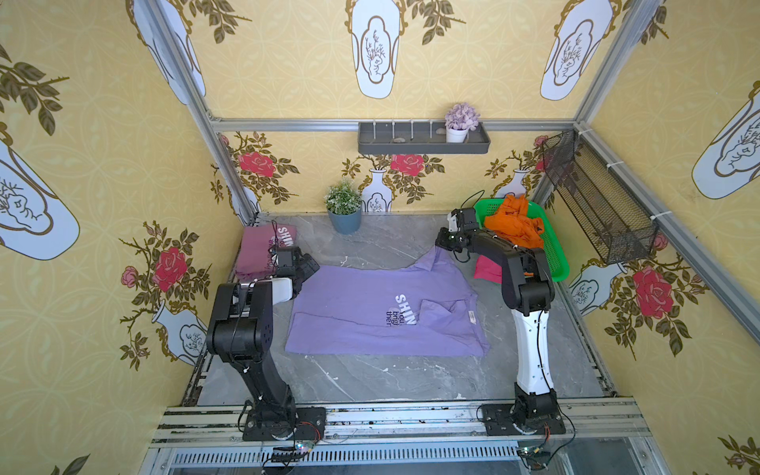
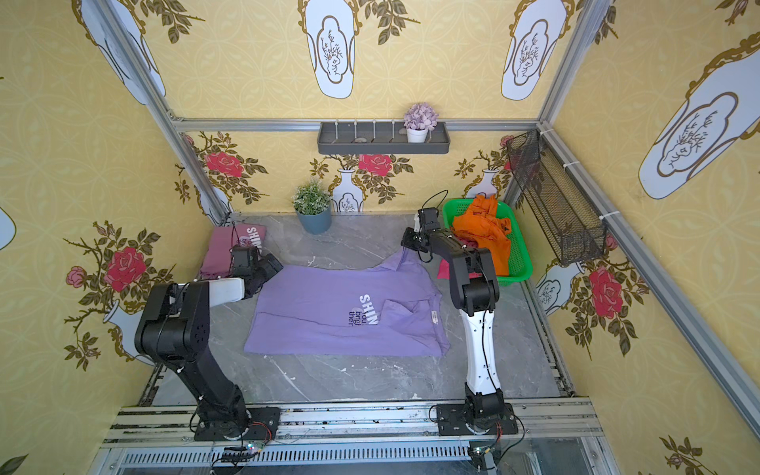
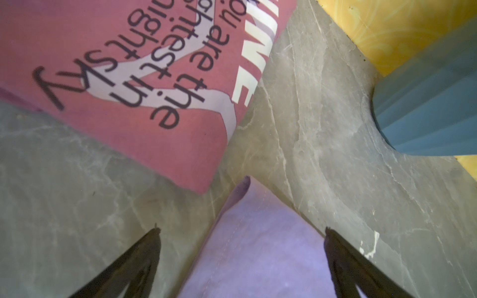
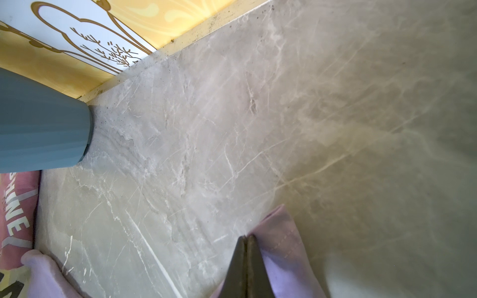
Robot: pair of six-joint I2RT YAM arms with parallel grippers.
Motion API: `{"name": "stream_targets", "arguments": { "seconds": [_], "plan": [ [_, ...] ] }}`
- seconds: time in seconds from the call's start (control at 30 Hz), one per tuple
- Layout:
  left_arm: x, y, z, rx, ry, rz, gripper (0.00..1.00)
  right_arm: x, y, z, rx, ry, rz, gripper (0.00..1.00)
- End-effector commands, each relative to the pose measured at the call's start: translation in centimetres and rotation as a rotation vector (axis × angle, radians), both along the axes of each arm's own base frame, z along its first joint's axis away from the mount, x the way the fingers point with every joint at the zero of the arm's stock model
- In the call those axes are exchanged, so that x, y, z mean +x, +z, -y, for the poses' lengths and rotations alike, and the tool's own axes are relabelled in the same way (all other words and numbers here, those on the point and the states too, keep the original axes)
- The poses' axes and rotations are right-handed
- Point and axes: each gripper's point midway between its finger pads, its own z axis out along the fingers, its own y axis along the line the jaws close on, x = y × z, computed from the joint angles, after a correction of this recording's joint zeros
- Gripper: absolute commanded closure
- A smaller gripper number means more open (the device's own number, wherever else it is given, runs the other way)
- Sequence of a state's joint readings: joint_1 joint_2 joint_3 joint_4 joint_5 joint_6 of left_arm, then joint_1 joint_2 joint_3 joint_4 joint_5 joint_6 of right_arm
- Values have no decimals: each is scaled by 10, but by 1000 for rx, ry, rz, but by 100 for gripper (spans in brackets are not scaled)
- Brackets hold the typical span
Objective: Fold and stack t-shirts
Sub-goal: Fold the T-shirt.
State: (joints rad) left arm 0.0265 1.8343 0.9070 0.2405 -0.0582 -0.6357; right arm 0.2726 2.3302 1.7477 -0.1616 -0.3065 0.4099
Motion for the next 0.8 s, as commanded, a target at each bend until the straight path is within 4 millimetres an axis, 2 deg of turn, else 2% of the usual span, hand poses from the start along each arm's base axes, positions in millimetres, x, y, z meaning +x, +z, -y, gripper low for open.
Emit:
{"name": "stream_targets", "arguments": {
  "seconds": [0.0,0.23,0.3,0.33,0.57,0.67,0.77],
  "plan": [
    [12,-3,-1,-30,-22,20,1,0,1,0,-13,6,5,100],
    [21,-17,5,-77,-59,-24,1,-11,12,4,-11,1,17,100],
    [21,-22,10,-105,-80,-51,11,-13,13,5,-10,-3,15,100],
    [20,-25,12,-116,-86,-69,13,-13,14,5,-10,-5,17,100],
    [-4,-35,13,-109,-67,-178,21,-15,20,8,-2,-16,24,100],
    [-17,-39,8,-97,-39,-226,18,-15,20,8,3,-18,20,100],
    [-29,-33,7,-92,-23,-212,17,-16,20,10,3,-23,23,100]
  ]
}}
